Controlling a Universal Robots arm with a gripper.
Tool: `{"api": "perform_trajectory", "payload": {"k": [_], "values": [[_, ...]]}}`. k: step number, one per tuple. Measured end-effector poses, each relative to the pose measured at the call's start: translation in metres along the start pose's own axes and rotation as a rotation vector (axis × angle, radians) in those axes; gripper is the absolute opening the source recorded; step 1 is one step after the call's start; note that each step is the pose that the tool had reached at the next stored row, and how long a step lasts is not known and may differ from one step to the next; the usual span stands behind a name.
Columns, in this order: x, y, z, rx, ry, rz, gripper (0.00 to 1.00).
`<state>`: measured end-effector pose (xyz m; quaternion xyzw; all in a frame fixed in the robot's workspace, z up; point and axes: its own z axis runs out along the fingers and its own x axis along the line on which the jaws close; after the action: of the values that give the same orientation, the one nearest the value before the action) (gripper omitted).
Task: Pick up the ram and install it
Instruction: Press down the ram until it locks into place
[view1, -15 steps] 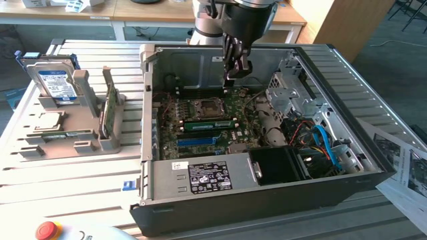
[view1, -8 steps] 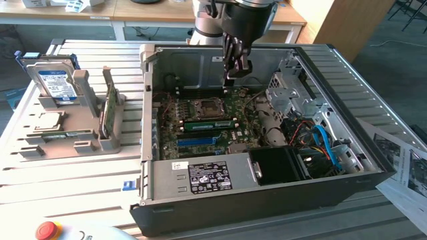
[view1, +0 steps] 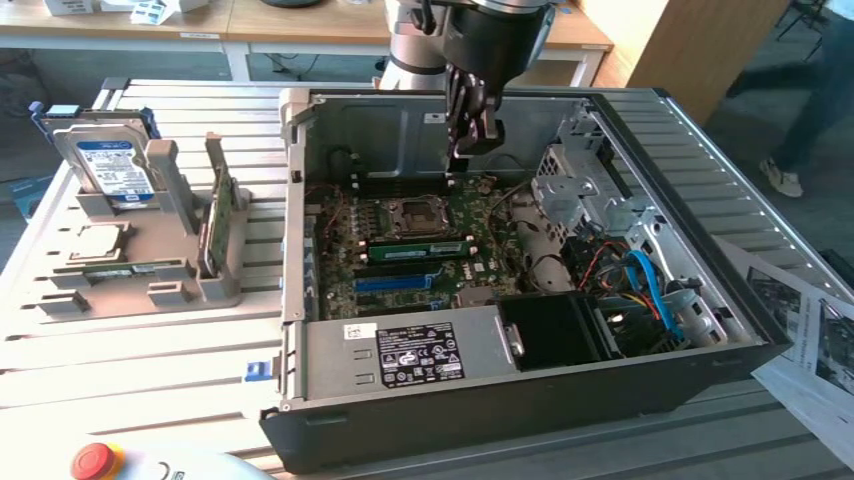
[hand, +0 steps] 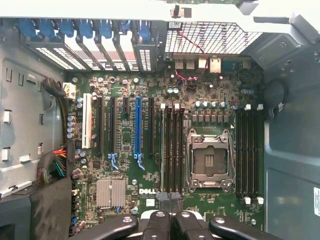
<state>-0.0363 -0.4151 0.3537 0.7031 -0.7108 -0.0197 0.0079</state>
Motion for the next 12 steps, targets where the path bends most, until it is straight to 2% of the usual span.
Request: {"api": "perform_trajectory", "payload": {"k": [5, 12], "values": [[0.000, -0.0014, 0.0001, 0.0001, -0.0002, 0.000, 0.11], [0.002, -0.0136, -0.0004, 0.0001, -0.0003, 0.000, 0.11]]}}
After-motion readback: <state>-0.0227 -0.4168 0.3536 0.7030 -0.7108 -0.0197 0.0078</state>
